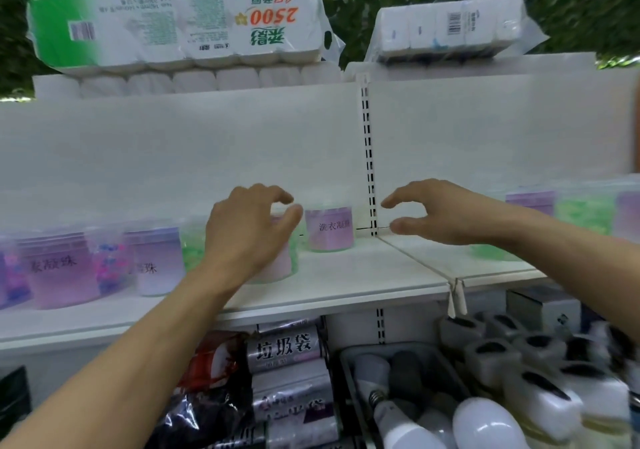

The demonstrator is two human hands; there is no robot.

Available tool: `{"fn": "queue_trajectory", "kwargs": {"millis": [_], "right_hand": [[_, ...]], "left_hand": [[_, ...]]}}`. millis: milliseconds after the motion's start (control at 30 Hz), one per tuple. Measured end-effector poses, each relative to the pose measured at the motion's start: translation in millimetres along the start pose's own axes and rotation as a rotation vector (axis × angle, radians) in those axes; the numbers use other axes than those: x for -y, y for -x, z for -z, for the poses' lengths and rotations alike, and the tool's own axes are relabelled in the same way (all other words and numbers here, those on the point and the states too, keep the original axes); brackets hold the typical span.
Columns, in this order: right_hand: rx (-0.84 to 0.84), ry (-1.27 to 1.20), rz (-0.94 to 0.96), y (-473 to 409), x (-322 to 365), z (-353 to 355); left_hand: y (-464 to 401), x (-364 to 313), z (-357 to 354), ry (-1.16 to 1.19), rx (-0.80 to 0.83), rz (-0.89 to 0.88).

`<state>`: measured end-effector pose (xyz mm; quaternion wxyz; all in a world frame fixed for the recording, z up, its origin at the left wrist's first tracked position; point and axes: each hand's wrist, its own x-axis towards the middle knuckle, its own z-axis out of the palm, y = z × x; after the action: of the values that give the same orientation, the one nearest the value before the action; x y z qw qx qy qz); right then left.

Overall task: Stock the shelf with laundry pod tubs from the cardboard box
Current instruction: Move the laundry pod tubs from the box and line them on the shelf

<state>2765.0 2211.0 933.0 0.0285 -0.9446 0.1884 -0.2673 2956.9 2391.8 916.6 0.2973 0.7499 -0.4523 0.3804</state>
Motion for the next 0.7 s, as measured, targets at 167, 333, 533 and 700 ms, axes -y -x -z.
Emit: {"fn": "queue_trajectory", "kwargs": {"millis": [167, 333, 533, 700], "right_hand": [[0.005, 0.01, -0.03, 5.0, -7.6, -7.0], [-0.081, 0.101, 0.002, 6.6, -8.6, 0.0], [-0.175, -0.066, -0.265, 23.9, -44.3, 67.7], [0.202, -0.073, -0.377, 50.5, -61.6, 76.4]], "left_hand": [[9.4, 8.7, -14.5, 0.019, -0.098, -0.06], [13.0, 10.7, -15.4, 0.017, -0.121, -0.084], [14.6, 8.8, -14.5, 0.014, -0.11, -0.083], [13.9, 5.4, -15.7, 0.03, -0.119, -0.051]]}}
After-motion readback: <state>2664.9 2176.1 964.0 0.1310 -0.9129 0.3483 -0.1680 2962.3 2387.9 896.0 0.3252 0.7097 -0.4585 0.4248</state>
